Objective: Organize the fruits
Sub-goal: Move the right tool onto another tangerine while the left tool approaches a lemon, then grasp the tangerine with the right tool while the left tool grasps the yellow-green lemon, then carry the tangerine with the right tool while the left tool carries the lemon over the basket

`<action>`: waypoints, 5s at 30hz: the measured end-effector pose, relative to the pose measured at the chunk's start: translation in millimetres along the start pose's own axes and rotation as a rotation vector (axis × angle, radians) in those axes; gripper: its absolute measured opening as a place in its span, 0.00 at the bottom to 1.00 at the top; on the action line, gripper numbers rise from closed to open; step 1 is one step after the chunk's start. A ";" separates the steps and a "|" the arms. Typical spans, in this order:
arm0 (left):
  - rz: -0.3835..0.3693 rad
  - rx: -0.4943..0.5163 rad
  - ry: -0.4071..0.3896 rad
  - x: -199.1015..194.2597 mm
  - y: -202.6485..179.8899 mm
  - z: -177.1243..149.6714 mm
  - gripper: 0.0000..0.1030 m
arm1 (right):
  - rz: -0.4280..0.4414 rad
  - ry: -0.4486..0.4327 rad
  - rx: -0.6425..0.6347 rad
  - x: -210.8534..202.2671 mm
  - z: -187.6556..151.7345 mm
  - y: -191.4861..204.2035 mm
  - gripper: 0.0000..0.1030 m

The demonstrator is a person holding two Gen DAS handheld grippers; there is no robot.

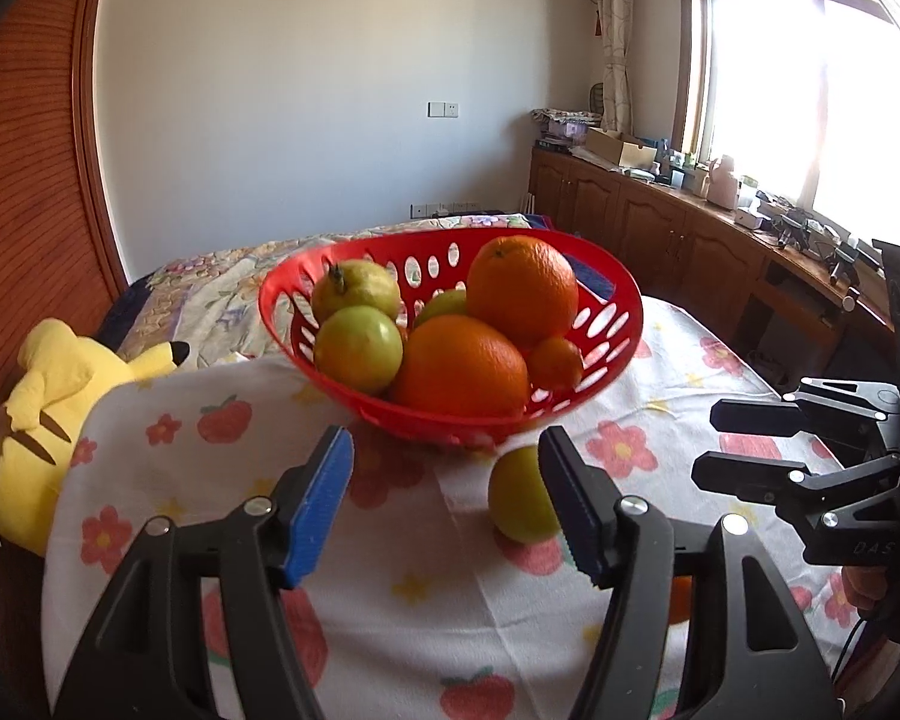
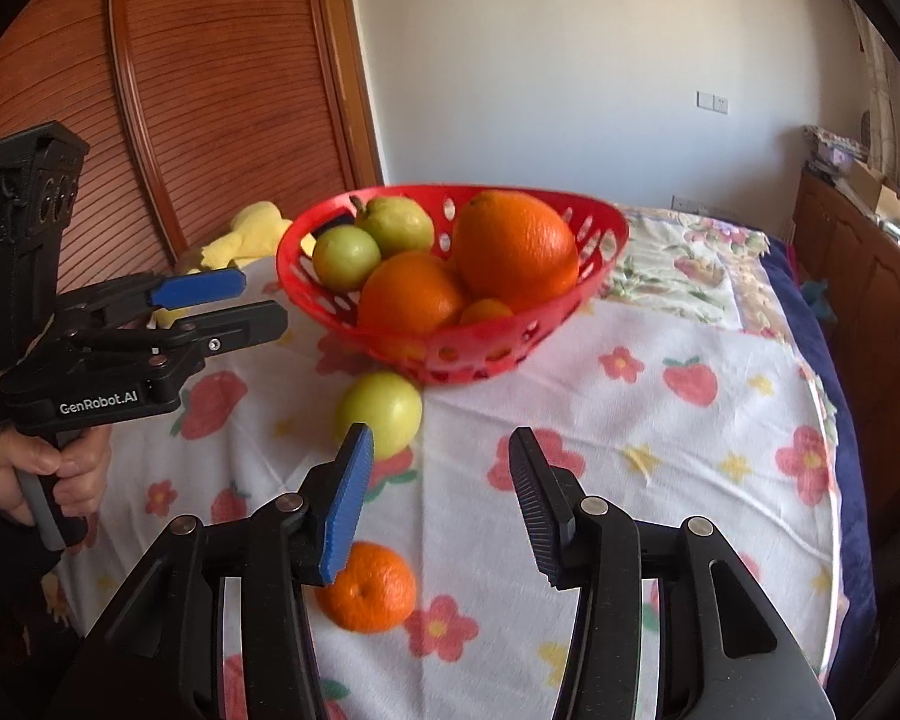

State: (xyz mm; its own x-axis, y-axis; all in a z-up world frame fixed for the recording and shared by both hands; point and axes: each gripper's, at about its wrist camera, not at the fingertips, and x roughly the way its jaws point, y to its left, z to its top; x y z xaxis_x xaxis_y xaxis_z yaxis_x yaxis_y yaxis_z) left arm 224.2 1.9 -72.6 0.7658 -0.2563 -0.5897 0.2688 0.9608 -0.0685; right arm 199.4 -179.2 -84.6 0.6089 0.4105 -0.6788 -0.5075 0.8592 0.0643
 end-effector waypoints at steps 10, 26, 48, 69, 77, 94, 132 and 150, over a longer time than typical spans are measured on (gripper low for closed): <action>0.000 0.015 -0.002 5.4 -9.7 -22.7 0.63 | 0.006 0.054 0.021 1.3 -28.9 15.8 0.46; 0.001 0.065 0.003 16.2 -16.6 -35.3 0.63 | 0.004 0.103 0.026 15.3 -44.0 28.5 0.51; 0.003 0.068 0.021 20.3 -18.3 -36.4 0.63 | 0.000 0.107 -0.021 21.8 -45.9 30.7 0.44; -0.075 0.056 0.184 56.9 -43.9 -12.5 0.62 | -0.051 0.082 0.005 23.3 -41.1 -19.0 0.44; -0.061 0.062 0.216 72.4 -47.8 -12.2 0.55 | -0.042 0.086 0.009 23.3 -41.7 -20.7 0.44; -0.054 0.073 0.234 83.1 -52.5 -16.3 0.46 | -0.044 0.089 0.010 25.7 -41.5 -21.1 0.45; -0.012 0.073 -0.029 -11.5 -14.3 67.1 0.45 | -0.074 -0.108 -0.113 -24.1 68.6 -23.7 0.44; -0.007 0.033 0.011 53.2 25.6 96.0 0.46 | -0.002 -0.020 -0.146 82.7 166.0 -47.2 0.44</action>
State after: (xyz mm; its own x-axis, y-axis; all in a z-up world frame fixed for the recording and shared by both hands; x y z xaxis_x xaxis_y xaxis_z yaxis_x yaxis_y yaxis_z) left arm 328.0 2.7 -28.5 0.7575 -0.2621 -0.5980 0.2935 0.9548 -0.0468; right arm 374.9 -135.1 -22.4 0.6212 0.4158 -0.6642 -0.5887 0.8071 -0.0454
